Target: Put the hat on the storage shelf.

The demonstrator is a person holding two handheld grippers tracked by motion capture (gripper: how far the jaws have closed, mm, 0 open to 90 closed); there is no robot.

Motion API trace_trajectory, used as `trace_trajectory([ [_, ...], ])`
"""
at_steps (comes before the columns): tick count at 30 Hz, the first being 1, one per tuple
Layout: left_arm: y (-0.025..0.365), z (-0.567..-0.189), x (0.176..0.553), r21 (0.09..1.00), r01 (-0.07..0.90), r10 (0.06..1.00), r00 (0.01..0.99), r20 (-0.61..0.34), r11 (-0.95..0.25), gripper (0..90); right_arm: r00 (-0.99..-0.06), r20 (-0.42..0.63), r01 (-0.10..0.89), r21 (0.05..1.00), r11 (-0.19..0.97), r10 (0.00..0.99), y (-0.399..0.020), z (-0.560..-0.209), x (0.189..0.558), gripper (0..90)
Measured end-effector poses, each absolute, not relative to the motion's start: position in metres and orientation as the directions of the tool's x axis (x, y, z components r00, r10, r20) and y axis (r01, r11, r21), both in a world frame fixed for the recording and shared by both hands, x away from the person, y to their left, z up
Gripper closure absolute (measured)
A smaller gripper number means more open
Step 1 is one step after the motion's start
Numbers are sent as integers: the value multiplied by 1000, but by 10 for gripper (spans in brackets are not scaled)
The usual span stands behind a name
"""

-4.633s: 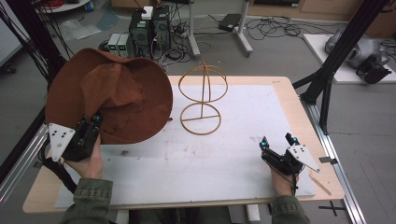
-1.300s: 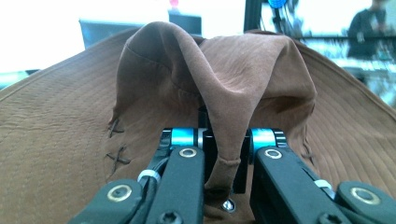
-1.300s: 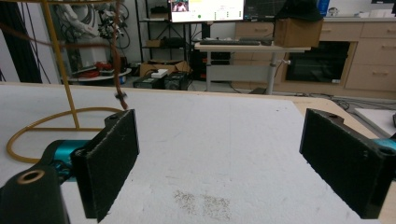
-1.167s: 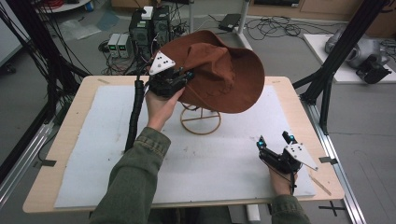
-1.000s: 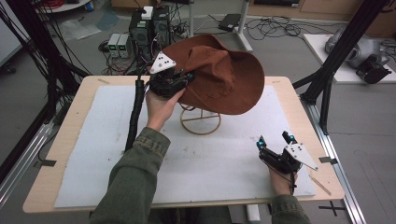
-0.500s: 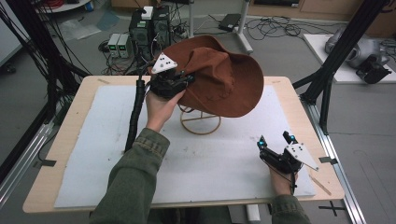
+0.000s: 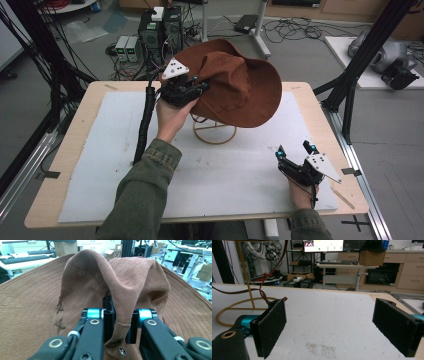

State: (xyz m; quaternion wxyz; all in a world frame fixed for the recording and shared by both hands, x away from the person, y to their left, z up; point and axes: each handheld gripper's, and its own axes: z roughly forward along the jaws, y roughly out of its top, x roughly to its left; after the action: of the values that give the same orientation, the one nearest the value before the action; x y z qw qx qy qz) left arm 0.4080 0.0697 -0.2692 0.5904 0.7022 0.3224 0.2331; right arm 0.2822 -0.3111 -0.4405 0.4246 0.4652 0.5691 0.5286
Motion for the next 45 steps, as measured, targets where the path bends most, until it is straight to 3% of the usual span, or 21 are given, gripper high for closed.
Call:
trace_trajectory([
  [2,71,-269,408,981,178,735,675,-63,-80,705,-206,9,80,997,8,979,-311,-441,282,111],
  [3,72,-270,408,982,178,739,670,-69,-70,577,-206,11,80,997,6,978,-311,-440,282,111],
  [6,72,-272,408,984,170,751,657,-68,-60,423,-207,11,80,997,5,978,-311,-440,282,111],
  [14,74,-273,407,987,150,765,642,-53,-58,219,-204,9,77,997,7,979,-311,-440,282,111],
  [31,88,-265,393,991,125,759,649,-44,-50,188,-199,8,68,998,6,980,-312,-439,281,111],
  [45,119,-270,374,994,99,799,601,-23,-46,164,-200,8,67,998,5,980,-309,-438,279,111],
])
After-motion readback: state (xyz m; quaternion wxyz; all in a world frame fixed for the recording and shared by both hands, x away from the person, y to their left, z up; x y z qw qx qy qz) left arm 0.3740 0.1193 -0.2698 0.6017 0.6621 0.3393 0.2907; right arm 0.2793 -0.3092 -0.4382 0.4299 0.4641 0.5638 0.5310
